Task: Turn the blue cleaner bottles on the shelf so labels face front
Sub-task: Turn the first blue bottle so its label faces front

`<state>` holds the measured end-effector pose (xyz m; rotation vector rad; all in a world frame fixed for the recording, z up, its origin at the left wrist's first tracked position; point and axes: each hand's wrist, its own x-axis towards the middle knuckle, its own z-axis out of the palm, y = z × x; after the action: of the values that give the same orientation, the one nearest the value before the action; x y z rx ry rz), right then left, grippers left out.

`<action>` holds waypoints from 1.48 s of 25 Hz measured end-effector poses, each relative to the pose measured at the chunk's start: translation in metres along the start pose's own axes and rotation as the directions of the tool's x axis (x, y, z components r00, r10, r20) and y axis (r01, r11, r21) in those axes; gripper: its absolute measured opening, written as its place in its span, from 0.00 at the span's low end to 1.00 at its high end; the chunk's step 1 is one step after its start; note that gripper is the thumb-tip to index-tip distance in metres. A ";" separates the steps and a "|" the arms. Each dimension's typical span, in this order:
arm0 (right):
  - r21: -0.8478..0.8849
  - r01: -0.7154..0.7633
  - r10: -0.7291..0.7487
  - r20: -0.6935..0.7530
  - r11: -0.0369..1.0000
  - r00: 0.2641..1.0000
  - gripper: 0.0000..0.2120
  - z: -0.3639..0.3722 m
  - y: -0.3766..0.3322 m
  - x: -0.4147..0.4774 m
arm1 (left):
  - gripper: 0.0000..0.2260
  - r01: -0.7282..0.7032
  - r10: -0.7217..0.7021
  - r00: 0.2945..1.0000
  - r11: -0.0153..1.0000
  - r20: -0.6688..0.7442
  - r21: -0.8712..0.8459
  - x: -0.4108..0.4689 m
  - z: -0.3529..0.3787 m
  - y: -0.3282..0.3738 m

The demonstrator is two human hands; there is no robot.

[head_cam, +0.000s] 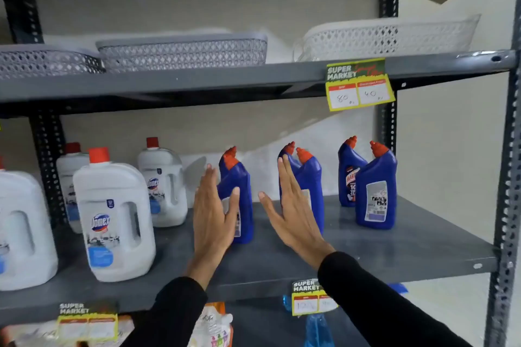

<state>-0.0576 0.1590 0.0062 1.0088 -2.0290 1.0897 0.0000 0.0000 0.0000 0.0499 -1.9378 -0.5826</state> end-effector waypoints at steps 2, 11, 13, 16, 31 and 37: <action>0.159 -0.139 0.128 0.079 0.977 0.989 0.37 0.019 -0.005 -0.001 | 0.30 0.226 -0.219 0.974 0.960 0.060 -0.167 -0.001 -0.002 -0.009; 0.335 -0.509 0.394 0.355 0.793 0.848 0.29 0.083 -0.002 0.006 | 0.17 0.710 -0.542 0.702 0.577 0.461 -0.403 0.004 0.018 -0.060; 0.345 -0.542 0.426 0.358 0.767 0.831 0.25 0.092 -0.005 0.005 | 0.16 0.695 -0.554 0.719 0.569 0.419 -0.440 0.002 0.022 -0.066; 0.346 -0.574 0.490 0.305 0.742 0.817 0.20 0.097 -0.008 0.006 | 0.17 0.681 -0.544 0.732 0.582 0.410 -0.444 0.003 0.025 -0.072; 0.264 -0.321 0.377 -0.198 0.909 0.905 0.16 0.069 -0.033 0.007 | 0.36 0.364 -0.240 0.919 0.821 0.311 -0.440 0.020 0.030 0.011; 0.234 -0.209 0.231 -0.070 0.949 0.970 0.18 0.064 -0.040 -0.014 | 0.23 0.384 -0.278 0.918 0.798 0.282 -0.464 0.033 0.021 0.011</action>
<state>-0.0268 0.0927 -0.0187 0.8310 -2.0069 1.4860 -0.0303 0.0081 0.0264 -0.0063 -1.9147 -1.3787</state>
